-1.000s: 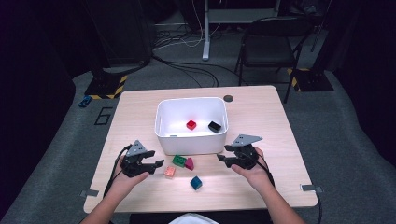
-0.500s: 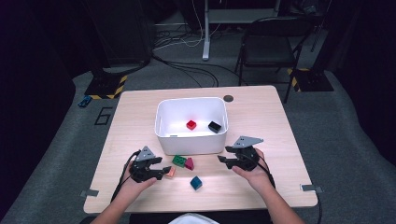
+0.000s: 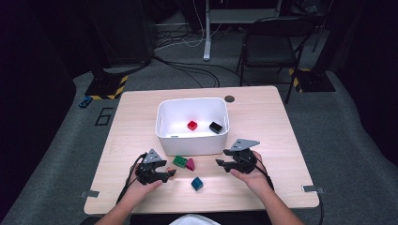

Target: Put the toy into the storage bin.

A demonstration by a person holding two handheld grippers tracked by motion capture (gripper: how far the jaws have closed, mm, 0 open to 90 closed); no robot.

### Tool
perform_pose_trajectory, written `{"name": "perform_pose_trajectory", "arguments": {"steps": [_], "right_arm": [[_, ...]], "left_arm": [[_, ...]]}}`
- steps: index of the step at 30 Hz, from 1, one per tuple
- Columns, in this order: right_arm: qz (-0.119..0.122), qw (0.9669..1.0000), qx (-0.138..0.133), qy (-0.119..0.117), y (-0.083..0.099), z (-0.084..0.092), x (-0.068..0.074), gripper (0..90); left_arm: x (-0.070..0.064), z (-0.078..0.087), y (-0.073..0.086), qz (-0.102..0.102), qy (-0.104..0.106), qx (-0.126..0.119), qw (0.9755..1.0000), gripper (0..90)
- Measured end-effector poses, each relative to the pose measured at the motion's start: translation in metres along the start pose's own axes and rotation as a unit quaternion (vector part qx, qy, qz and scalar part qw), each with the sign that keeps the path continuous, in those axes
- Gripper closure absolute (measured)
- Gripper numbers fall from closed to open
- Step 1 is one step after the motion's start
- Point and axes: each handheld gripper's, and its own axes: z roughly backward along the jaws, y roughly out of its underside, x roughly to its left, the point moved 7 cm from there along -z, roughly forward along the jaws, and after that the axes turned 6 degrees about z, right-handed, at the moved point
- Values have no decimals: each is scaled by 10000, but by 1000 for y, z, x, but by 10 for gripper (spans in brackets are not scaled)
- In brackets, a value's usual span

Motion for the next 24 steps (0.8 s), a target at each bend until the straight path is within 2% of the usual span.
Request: {"name": "perform_pose_trajectory", "arguments": {"steps": [4,8,10,12,14,18,19,20,23,24], "right_arm": [[-18,10000,-20,17,0,1,0,464],[-47,10000,2,26,1,1,0,463],[-69,10000,2,21,1,1,0,462],[-46,10000,0,26,1,1,0,461],[-51,10000,0,22,1,1,0,460],[-39,10000,8,28,2,1,0,460],[-37,10000,10,31,2,1,0,460],[-38,10000,7,28,2,0,0,459],[-42,10000,8,30,2,0,-1,460],[-46,10000,8,30,2,0,-1,460]], "left_arm": [[-3,-6,3,-10,-1,110,9999,397],[0,-9,5,-148,-80,251,9995,426],[1,-9,6,-28,-70,219,9997,444],[5,-7,7,-38,-107,264,9996,465],[6,-7,9,92,-46,298,9995,489],[9,-6,11,88,-75,355,9993,533],[10,-6,11,33,-94,369,9993,554],[9,-5,11,79,-105,358,9993,574],[11,-3,10,-11,-179,360,9992,583],[11,-3,10,56,-161,322,9993,584]]}}
